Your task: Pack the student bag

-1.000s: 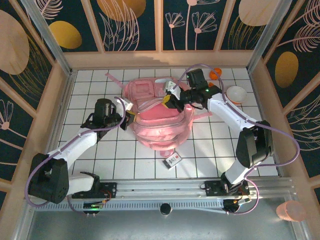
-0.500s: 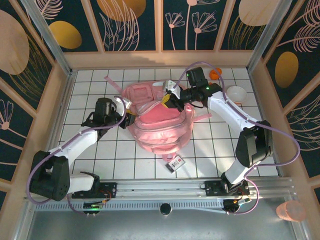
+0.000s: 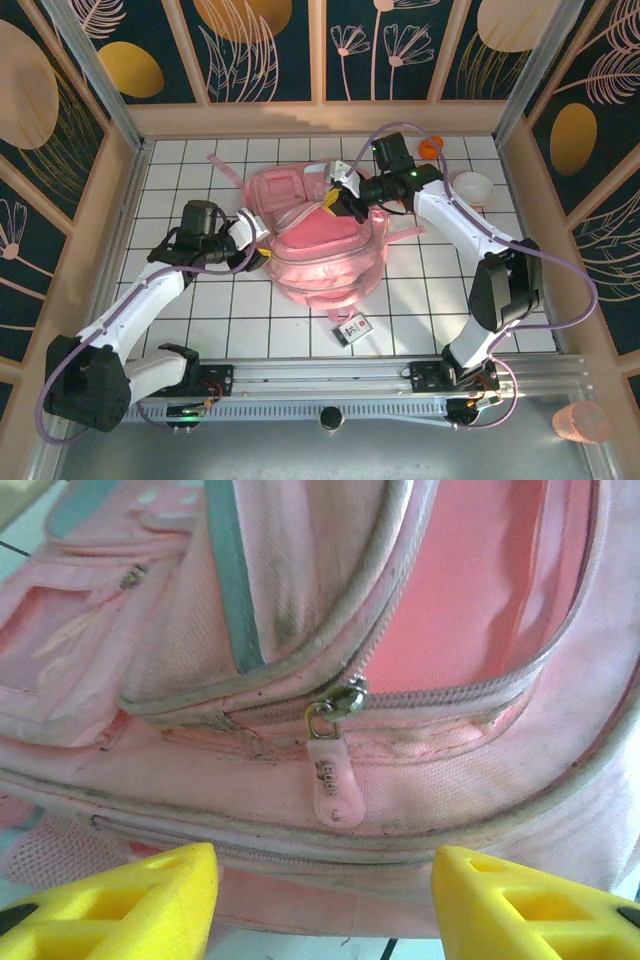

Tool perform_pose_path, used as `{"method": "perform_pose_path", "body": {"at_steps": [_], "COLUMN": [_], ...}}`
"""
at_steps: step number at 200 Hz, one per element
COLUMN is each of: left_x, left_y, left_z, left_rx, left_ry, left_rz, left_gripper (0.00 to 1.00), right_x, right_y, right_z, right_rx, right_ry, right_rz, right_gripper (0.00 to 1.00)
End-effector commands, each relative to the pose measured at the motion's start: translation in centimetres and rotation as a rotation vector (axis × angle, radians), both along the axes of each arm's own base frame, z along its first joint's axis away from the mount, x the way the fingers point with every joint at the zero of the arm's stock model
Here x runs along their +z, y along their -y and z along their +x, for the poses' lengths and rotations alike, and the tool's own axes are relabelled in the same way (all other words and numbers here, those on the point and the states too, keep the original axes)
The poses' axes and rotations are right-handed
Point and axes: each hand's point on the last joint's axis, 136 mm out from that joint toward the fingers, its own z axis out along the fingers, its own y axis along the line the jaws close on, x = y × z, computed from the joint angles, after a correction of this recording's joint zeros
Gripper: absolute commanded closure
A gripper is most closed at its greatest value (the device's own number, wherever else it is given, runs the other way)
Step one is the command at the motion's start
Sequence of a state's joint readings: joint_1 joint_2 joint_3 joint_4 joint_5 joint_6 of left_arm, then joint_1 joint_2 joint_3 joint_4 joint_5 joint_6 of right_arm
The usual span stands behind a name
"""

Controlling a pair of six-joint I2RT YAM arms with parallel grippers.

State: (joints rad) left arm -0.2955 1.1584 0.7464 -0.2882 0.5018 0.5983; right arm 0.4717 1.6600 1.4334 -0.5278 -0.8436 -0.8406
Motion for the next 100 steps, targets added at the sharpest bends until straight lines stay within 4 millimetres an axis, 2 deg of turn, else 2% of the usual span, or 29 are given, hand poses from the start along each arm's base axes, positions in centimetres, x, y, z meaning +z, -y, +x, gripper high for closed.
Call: {"method": "perform_pose_path", "body": {"at_steps": [1, 25, 71, 100], "left_x": [0.7, 1.7, 2.5, 1.3], "left_y": [1.1, 2.2, 3.7, 3.4], "left_z": [0.9, 1.8, 1.4, 1.8], "left_rx": [-0.085, -0.101, -0.155, -0.136], "left_ry": [0.059, 0.074, 0.056, 0.038], "left_rz": [-0.003, -0.072, -0.176, -0.149], "left_gripper": [0.42, 0.43, 0.48, 0.6], "right_x": [3.8, 3.9, 3.6, 3.6], "right_y": [-1.0, -1.0, -1.0, -1.1], "right_z": [-0.5, -0.9, -1.3, -1.4], "right_rx": [0.092, 0.105, 0.129, 0.137], "right_ry": [0.084, 0.076, 0.058, 0.052], "right_rz": [0.107, 0.106, 0.109, 0.111], "right_gripper": [1.0, 1.0, 1.0, 1.0]}}
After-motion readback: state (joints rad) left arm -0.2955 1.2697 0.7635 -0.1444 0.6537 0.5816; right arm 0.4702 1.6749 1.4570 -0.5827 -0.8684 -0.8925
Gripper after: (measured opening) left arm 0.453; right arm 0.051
